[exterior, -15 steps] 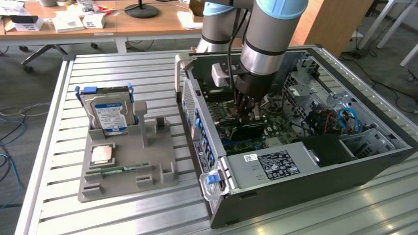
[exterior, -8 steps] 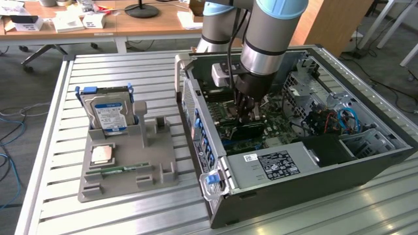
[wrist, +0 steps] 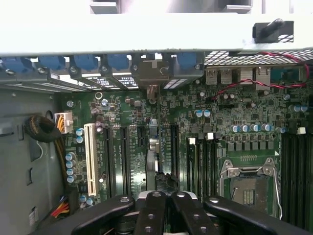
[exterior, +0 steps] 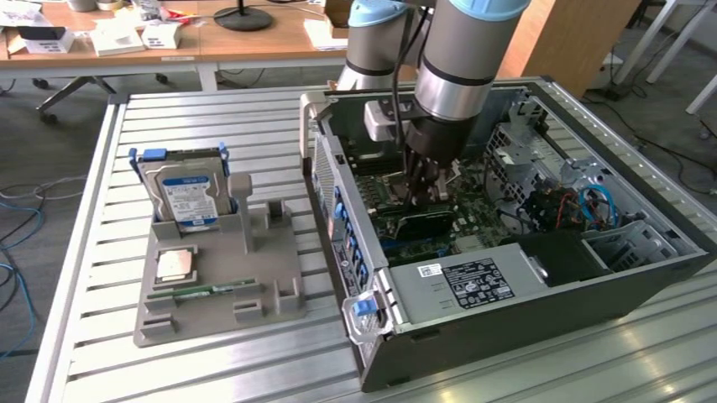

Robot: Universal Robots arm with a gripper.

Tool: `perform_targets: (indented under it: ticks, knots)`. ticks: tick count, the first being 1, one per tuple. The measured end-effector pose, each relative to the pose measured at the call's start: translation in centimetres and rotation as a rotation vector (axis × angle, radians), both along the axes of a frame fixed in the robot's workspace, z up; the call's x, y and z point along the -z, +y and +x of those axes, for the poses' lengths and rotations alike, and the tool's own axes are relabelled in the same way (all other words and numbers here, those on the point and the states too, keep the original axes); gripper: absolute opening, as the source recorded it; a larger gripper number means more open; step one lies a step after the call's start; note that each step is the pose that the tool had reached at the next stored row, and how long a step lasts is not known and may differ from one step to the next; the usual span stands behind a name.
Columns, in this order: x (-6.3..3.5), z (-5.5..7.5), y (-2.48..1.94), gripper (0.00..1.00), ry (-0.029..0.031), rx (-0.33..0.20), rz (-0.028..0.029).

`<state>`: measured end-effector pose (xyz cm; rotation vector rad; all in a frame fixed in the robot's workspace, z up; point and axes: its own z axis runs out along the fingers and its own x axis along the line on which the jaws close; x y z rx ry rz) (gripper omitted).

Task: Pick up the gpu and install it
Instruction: 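Press down on the gpu until it lock into place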

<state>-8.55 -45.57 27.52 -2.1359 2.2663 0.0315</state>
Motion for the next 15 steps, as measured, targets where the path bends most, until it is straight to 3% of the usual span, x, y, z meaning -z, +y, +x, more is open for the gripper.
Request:
perform_targets:
  ticks: [15]
  knots:
    - [-1.56, 0.0, 0.0, 0.11, 0.0001, 0.0, -0.0001]
